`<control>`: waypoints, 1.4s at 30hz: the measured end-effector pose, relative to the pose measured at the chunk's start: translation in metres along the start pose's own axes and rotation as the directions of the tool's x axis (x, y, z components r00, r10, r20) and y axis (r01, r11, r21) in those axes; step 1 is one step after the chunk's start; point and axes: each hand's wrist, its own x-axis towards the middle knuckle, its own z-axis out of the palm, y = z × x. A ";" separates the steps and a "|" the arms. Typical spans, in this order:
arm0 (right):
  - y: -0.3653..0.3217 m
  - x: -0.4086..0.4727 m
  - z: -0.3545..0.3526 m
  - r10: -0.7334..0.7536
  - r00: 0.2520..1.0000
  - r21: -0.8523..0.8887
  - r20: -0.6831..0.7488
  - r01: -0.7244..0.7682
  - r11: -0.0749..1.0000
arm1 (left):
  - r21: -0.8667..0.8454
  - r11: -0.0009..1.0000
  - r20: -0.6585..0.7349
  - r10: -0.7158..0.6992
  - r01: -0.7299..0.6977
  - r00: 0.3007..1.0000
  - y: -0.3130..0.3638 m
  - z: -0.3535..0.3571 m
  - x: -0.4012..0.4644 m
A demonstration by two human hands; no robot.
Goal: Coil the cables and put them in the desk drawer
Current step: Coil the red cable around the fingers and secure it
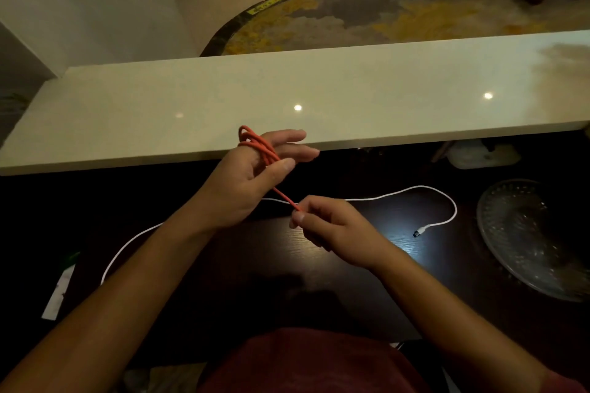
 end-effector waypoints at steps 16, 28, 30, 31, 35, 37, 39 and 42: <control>-0.061 -0.004 -0.057 -0.309 0.951 -0.118 -0.006 0.307 0.945 | -0.034 0.992 0.289 -0.110 0.125 0.951 0.019 0.033 -0.018; -0.057 0.001 -0.041 -0.304 0.943 0.248 -0.136 0.329 0.911 | -0.431 0.883 0.371 -0.013 0.184 0.929 0.035 0.035 -0.024; -0.061 0.000 -0.044 -0.311 0.935 0.265 -0.173 0.348 0.899 | -0.396 0.888 0.430 -0.046 0.234 0.901 0.036 0.037 -0.025; -0.062 0.000 -0.045 -0.311 0.934 0.264 -0.177 0.350 0.899 | -0.386 0.888 0.470 -0.043 0.250 0.881 0.037 0.038 -0.026; -0.058 0.003 -0.031 -0.233 0.961 0.305 -0.146 0.268 0.914 | -0.420 0.864 0.541 -0.005 0.276 0.841 0.042 0.038 -0.027; -0.053 0.001 -0.021 -0.162 0.982 0.357 -0.098 0.186 0.915 | -0.484 0.830 0.549 0.040 0.278 0.835 0.041 0.036 -0.027; -0.048 0.000 -0.013 -0.107 0.994 0.387 -0.027 0.109 0.915 | -0.527 0.796 0.578 0.079 0.297 0.812 0.040 0.036 -0.026; -0.049 -0.002 -0.009 -0.073 0.997 0.402 0.019 0.059 0.914 | -0.579 0.751 0.590 0.117 0.318 0.799 0.038 0.038 -0.027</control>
